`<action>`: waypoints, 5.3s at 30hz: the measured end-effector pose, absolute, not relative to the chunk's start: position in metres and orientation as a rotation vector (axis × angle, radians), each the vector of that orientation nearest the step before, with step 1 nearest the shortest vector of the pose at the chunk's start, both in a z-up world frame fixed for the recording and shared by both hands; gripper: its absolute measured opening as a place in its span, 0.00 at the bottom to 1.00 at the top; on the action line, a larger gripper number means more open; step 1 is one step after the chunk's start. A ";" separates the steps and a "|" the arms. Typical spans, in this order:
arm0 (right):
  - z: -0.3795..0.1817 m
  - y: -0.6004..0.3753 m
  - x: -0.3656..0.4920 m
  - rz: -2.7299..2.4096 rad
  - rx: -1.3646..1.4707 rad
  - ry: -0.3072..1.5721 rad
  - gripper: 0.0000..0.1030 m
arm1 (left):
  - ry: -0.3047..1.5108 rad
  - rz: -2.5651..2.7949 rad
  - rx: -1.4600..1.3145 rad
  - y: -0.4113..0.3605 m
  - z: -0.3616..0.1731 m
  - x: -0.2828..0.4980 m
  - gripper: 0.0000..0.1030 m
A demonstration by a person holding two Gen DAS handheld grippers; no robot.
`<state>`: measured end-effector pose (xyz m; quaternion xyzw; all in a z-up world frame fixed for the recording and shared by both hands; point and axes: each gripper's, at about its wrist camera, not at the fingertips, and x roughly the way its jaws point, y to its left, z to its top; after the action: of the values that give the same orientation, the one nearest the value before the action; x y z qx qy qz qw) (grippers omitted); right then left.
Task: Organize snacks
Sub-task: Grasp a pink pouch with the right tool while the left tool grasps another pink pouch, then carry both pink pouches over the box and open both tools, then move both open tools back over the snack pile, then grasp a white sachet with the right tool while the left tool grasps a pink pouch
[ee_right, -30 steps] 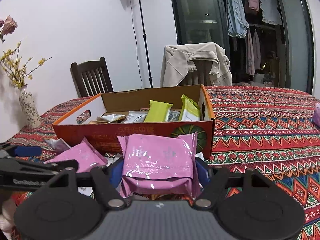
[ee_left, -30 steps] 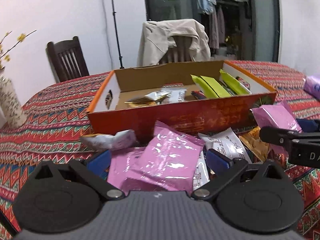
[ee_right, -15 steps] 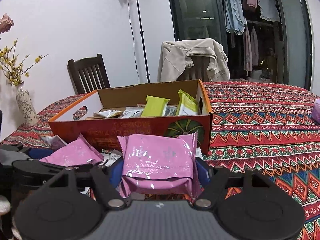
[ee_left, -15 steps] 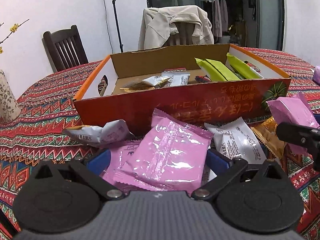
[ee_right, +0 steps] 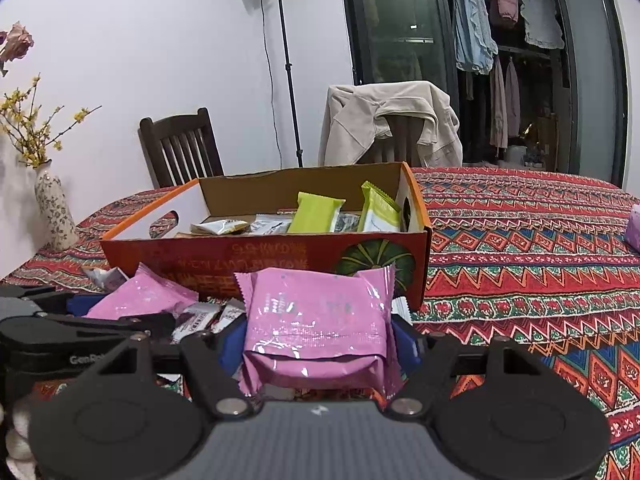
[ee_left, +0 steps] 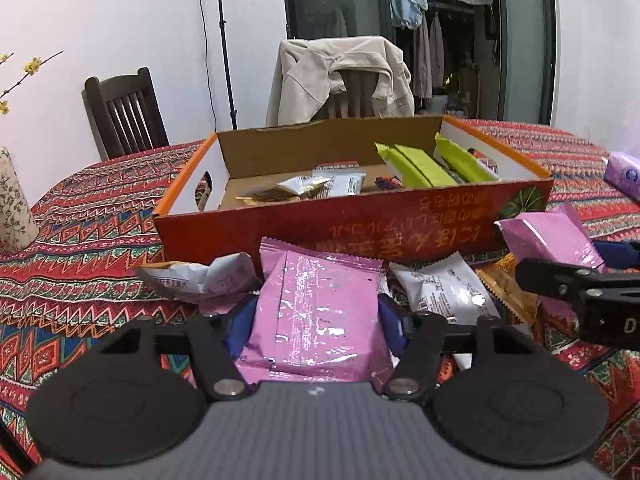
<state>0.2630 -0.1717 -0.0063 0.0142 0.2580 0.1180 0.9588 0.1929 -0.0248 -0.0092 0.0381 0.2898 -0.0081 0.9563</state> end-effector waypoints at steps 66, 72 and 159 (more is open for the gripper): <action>0.034 -0.155 0.388 0.214 0.019 0.422 1.00 | 0.295 0.083 -0.146 0.016 0.050 0.279 1.00; 0.036 -0.155 0.387 0.207 0.016 0.426 1.00 | 0.308 0.093 -0.152 0.018 0.051 0.279 1.00; -0.021 -0.141 0.240 0.236 -0.096 0.702 0.44 | 0.517 0.107 -0.155 0.057 0.000 0.139 1.00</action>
<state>0.2401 -0.1411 -0.0211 -0.0471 0.3430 0.1155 0.9310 0.1391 0.0570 -0.0005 -0.0764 0.2553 0.0530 0.9624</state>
